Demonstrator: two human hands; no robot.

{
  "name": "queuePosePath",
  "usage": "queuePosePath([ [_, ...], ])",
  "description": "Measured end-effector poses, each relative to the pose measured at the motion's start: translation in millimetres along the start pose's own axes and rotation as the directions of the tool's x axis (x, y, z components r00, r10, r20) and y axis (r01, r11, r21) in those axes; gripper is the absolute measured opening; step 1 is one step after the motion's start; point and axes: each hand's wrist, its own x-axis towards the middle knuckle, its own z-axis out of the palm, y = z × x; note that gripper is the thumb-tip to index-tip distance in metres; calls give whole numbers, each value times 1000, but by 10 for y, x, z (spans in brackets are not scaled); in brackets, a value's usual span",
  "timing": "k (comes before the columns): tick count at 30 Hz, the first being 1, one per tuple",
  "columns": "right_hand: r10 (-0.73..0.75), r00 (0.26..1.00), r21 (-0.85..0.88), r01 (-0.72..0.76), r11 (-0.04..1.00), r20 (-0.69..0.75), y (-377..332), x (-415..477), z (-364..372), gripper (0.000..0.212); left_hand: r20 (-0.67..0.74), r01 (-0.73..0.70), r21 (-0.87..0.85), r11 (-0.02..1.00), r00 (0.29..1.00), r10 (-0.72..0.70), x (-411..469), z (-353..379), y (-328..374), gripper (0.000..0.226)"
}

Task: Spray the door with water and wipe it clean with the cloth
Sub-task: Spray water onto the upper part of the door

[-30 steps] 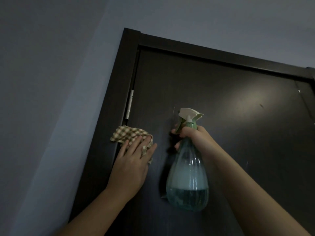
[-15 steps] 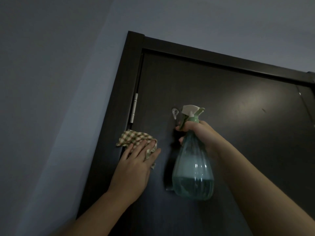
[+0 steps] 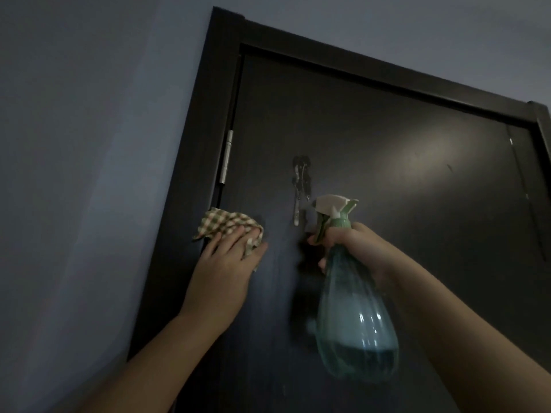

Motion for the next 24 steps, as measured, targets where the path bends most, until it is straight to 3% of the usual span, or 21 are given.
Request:
queuePosePath([
  [5, 51, 997, -3, -51, 999, 53, 229, -179, -71, 29, 9, 49, 39, 998, 999, -50, -137, -117, 90, 40],
  [8, 53, 996, -11, -52, 999, 78, 369, -358, -97, 28, 15, 60, -36, 998, 998, -59, -178, -229, 125, 19],
  [13, 73, 997, 10, -73, 997, 0, 505, -543, -253, 29, 93, 125, -160, 979, 989, -112, -309, -428, 206, 14],
  [19, 71, 985, 5, -71, 997, -154, 499, -621, -695, 22, 228, 139, -216, 966, 970, -89, -150, -389, 532, 40],
  [21, 83, 973, -1, -86, 996, -217, 527, -662, -886, 19, 254, 77, -228, 971, 967, -18, -66, -347, 725, 58],
  [24, 97, 948, 17, -97, 995, -303, 559, -704, -1209, 16, 347, -17, -205, 979, 934, 89, 74, -255, 1097, 66],
])
